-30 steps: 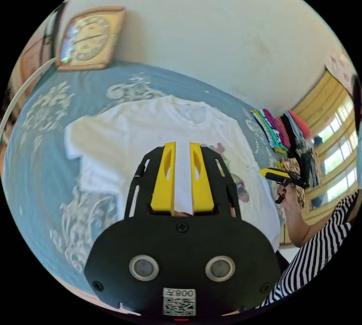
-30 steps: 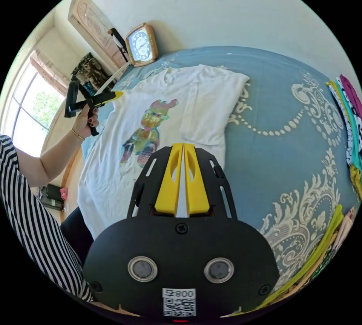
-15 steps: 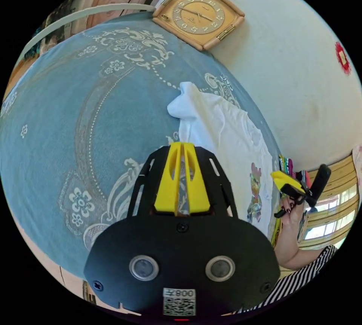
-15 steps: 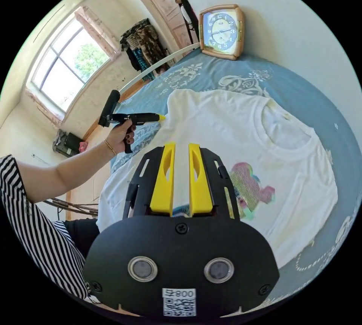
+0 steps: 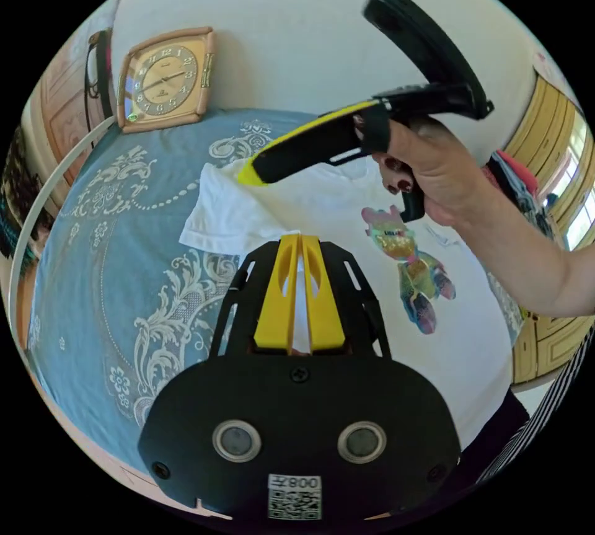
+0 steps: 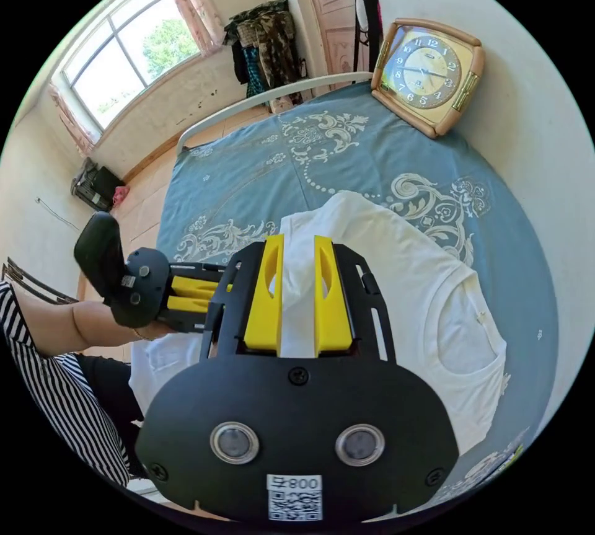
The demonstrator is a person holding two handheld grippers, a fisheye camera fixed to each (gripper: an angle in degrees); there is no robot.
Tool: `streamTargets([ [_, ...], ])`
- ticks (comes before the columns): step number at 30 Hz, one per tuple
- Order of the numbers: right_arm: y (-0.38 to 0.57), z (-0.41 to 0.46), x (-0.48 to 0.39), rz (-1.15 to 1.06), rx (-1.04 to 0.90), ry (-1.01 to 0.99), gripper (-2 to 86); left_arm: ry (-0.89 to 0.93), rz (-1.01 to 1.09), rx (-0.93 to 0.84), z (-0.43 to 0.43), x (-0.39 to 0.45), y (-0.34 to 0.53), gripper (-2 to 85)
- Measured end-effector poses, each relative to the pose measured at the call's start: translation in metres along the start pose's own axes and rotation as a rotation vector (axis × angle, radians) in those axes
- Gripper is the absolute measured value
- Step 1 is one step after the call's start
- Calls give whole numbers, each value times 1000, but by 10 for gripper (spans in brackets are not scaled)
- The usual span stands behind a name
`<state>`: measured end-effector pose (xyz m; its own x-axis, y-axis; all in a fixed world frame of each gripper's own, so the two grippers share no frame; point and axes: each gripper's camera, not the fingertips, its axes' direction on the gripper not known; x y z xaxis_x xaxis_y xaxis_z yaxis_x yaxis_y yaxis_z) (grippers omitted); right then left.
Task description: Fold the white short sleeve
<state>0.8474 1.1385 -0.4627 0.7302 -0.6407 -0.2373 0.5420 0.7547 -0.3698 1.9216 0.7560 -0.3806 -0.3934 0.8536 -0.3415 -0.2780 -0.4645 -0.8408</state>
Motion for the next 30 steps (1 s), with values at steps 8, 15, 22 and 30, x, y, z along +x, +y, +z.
streamTargets([
  [8,-43,95,-11,-115,-174,75,88,-109,89,-75,15,51,14,8],
  [15,-60,132,-8,-165,-221,206,32,-112,46,-67,12,63,22,7],
  [22,-65,15,103,65,134,-257,17,-222,-15,124,-41,66,31,6],
  [30,52,2,263,507,116,-419,23,-177,205,-33,13,120,21,10],
])
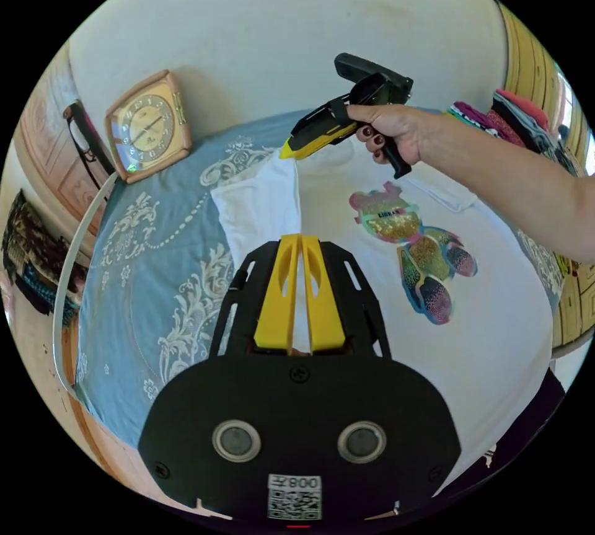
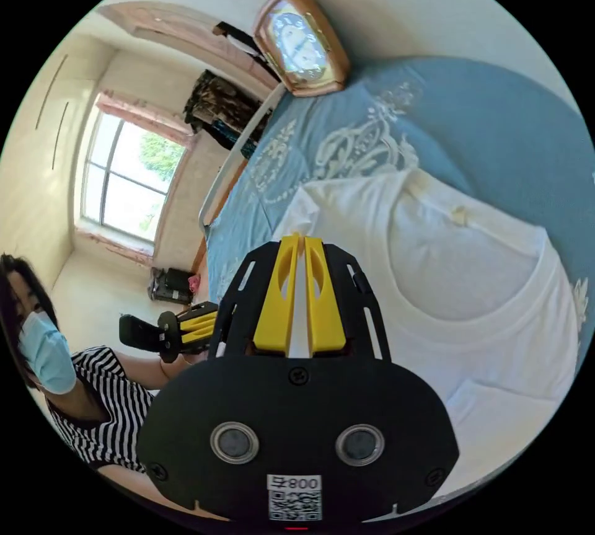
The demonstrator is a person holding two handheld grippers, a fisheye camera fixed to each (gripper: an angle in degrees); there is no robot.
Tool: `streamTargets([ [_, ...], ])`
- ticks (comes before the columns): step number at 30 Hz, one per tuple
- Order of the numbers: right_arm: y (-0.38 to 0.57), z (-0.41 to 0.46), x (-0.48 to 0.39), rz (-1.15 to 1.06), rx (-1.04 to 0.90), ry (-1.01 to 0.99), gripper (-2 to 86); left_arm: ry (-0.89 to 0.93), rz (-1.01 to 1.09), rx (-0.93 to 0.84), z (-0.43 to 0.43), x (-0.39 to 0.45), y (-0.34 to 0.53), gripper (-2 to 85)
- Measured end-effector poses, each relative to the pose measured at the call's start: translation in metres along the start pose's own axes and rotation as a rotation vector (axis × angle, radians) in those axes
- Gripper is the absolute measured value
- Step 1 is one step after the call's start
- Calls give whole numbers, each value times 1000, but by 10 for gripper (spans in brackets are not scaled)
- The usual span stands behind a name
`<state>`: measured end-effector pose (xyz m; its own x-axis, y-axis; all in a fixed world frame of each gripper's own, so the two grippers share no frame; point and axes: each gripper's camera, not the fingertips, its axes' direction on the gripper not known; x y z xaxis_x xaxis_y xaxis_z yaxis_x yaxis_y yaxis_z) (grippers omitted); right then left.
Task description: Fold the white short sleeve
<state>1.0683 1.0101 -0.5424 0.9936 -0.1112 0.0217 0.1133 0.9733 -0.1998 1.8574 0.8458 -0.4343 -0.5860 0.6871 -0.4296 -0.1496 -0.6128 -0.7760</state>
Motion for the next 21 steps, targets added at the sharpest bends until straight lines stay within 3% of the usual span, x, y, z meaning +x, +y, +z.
streamTargets([
  [5,19,-5,30,74,-27,79,36,24,13,-69,23,12,2,26],
  [10,7,-25,-29,-86,94,287,58,89,-71,-12,12,-1,7,51],
  [16,-35,33,-87,-283,-26,314,48,34,-190,-59,31,-25,9,59],
  [21,-61,74,-103,-284,-125,398,12,-27,-179,-138,67,-31,4,34],
])
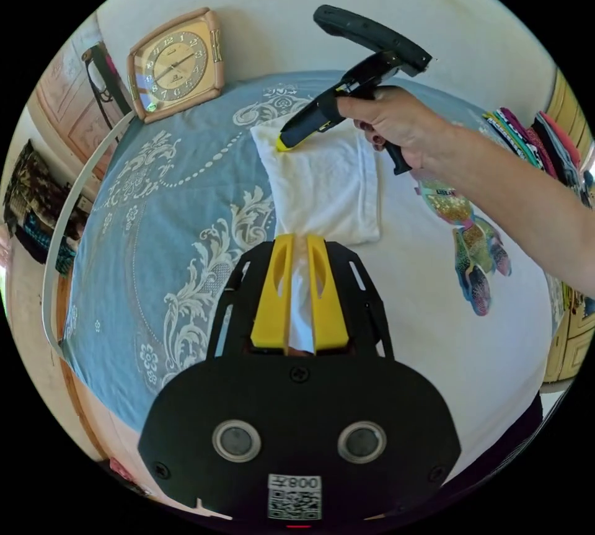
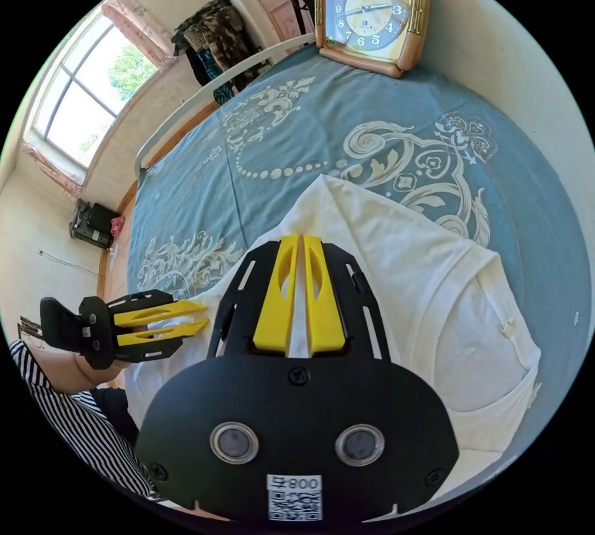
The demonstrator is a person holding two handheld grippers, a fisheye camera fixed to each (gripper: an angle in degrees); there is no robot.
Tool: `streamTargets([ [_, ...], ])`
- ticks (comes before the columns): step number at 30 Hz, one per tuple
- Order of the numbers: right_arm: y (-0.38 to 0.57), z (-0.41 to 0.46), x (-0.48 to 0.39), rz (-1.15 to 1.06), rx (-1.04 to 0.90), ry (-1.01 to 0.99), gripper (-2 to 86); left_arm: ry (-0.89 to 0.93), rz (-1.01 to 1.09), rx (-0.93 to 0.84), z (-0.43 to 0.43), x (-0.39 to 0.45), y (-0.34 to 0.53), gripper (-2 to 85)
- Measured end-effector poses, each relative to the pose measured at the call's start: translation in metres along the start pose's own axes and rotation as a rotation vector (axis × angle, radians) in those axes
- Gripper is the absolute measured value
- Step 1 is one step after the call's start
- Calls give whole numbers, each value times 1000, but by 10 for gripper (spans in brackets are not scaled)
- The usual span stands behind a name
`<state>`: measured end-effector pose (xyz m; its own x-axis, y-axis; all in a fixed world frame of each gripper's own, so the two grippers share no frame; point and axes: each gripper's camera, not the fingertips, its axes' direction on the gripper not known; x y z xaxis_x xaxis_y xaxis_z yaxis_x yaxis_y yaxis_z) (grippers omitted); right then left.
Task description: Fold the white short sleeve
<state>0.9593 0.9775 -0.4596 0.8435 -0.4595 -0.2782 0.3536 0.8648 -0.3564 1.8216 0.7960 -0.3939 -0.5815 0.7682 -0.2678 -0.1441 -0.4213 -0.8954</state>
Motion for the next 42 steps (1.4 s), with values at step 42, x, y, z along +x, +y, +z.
streamTargets([
  [42,316,-386,-71,477,248,329,1,508,493,-12,122,222,-210,22],
])
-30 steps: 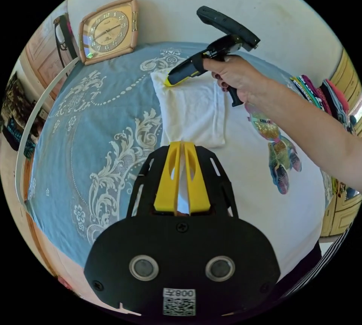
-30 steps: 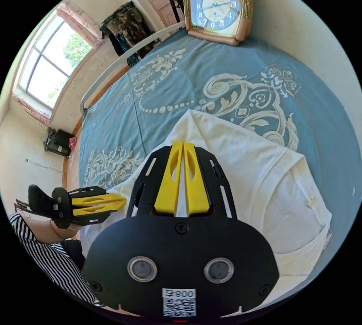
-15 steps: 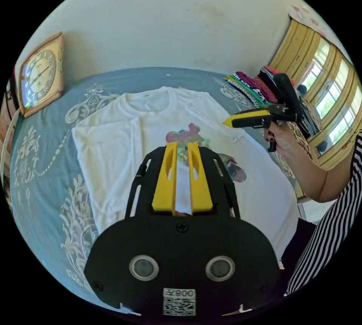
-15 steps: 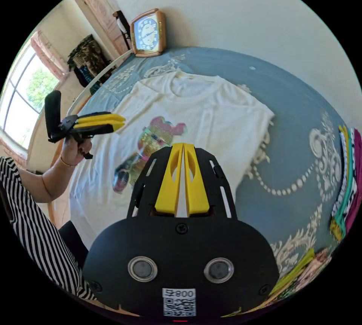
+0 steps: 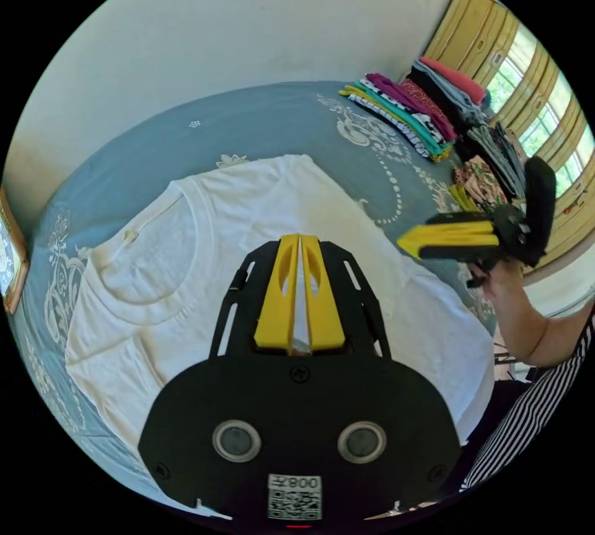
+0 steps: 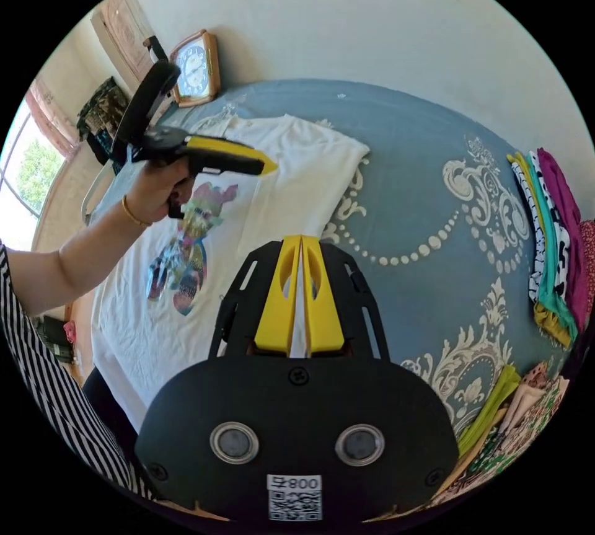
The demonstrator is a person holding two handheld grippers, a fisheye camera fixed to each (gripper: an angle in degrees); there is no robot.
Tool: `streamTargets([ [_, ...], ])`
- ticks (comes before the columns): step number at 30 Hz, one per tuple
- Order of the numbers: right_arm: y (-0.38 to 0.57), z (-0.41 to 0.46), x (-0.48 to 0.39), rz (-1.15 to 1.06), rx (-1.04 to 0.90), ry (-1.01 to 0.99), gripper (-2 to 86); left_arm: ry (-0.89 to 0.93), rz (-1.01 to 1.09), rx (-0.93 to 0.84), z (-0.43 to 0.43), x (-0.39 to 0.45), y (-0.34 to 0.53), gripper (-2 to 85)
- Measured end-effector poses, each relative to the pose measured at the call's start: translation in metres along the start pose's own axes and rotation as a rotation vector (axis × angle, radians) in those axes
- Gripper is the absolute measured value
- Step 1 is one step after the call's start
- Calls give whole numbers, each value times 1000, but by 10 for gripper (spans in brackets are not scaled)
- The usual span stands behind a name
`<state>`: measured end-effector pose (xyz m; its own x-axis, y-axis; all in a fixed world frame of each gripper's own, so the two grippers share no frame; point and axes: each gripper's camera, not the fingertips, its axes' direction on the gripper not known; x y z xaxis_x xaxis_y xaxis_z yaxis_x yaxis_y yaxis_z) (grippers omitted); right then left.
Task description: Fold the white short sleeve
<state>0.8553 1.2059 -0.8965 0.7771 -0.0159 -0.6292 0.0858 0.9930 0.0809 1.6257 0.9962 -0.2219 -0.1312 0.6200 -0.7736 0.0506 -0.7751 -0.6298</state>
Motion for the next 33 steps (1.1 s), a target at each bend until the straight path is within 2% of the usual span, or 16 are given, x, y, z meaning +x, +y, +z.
streamTargets([
  [3,-37,-14,33,42,67,-5,2,143,108,-24,7,33,7,35],
  [8,-98,4,86,154,-25,-130,7,122,226,-121,31,75,21,36],
  [14,-117,-15,83,149,-11,-208,5,152,194,-87,26,71,29,12],
  [20,-127,-44,84,163,-113,-211,12,155,193,-84,19,70,37,10],
  [24,-113,-83,68,155,-55,-203,10,156,156,-32,-2,65,51,14],
  [29,-91,-129,34,119,21,-68,3,-24,-21,133,-73,20,93,16],
  [31,-78,-140,36,167,16,5,1,-129,-124,128,-94,-13,113,15],
  [33,-69,-144,45,213,1,-57,1,-238,-256,84,-111,-59,138,11],
])
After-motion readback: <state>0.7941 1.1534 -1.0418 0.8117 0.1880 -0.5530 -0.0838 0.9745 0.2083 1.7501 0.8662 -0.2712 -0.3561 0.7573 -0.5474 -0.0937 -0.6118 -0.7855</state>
